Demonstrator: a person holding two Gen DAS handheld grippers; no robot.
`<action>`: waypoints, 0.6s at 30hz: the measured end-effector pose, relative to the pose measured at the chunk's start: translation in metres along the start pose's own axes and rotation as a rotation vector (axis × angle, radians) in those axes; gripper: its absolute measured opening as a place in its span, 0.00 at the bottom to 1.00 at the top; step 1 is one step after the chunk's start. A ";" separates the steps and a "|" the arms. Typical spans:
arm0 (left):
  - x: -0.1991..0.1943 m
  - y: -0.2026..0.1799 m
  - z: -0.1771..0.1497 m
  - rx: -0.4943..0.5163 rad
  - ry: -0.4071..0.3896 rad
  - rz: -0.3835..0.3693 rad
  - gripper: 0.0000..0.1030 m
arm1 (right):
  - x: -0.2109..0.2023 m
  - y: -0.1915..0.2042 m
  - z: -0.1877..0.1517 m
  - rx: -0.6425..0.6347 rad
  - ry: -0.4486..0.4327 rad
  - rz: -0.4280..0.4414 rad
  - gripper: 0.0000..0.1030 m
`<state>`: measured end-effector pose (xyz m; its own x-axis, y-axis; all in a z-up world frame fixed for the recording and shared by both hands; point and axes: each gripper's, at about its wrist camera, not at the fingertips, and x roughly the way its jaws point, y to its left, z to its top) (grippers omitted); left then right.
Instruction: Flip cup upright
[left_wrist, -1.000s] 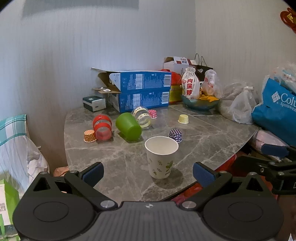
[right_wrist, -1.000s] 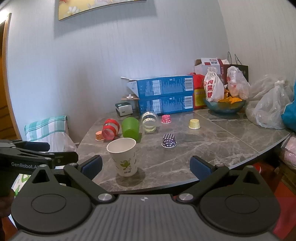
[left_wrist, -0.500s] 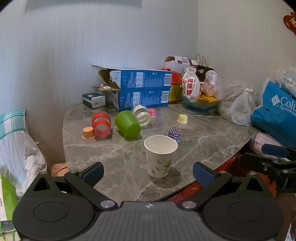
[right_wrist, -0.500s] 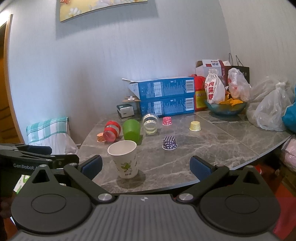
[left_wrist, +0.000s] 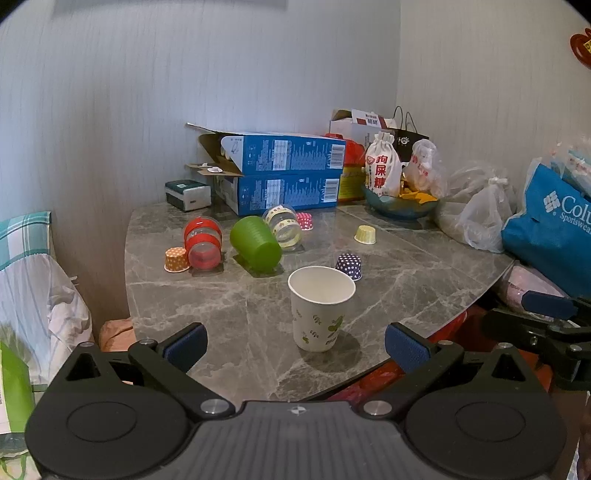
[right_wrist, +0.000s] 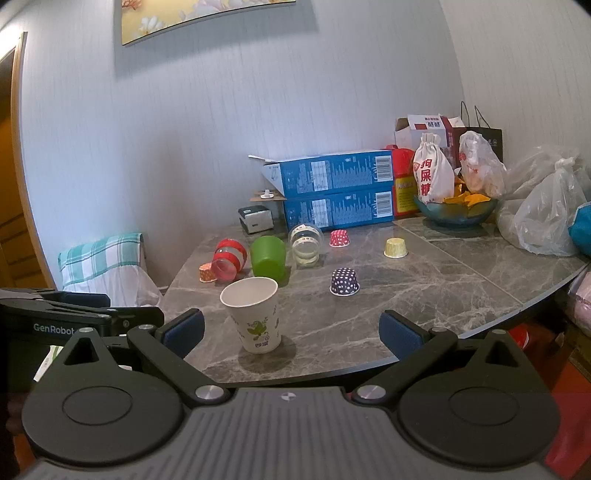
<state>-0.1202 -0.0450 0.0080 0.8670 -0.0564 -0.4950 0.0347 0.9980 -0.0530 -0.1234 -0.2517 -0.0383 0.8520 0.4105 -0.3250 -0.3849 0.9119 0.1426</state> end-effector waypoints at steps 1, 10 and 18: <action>0.000 0.000 0.000 0.000 0.000 0.001 1.00 | 0.000 0.000 0.000 0.000 0.000 0.000 0.99; 0.000 0.001 0.000 -0.003 0.000 0.000 1.00 | 0.000 0.001 0.000 -0.003 0.004 0.001 0.99; 0.000 0.001 0.001 -0.006 0.003 0.000 1.00 | 0.002 0.001 0.000 0.004 0.012 0.001 0.99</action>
<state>-0.1198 -0.0444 0.0086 0.8654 -0.0565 -0.4978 0.0319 0.9978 -0.0579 -0.1221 -0.2506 -0.0383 0.8471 0.4115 -0.3364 -0.3844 0.9114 0.1469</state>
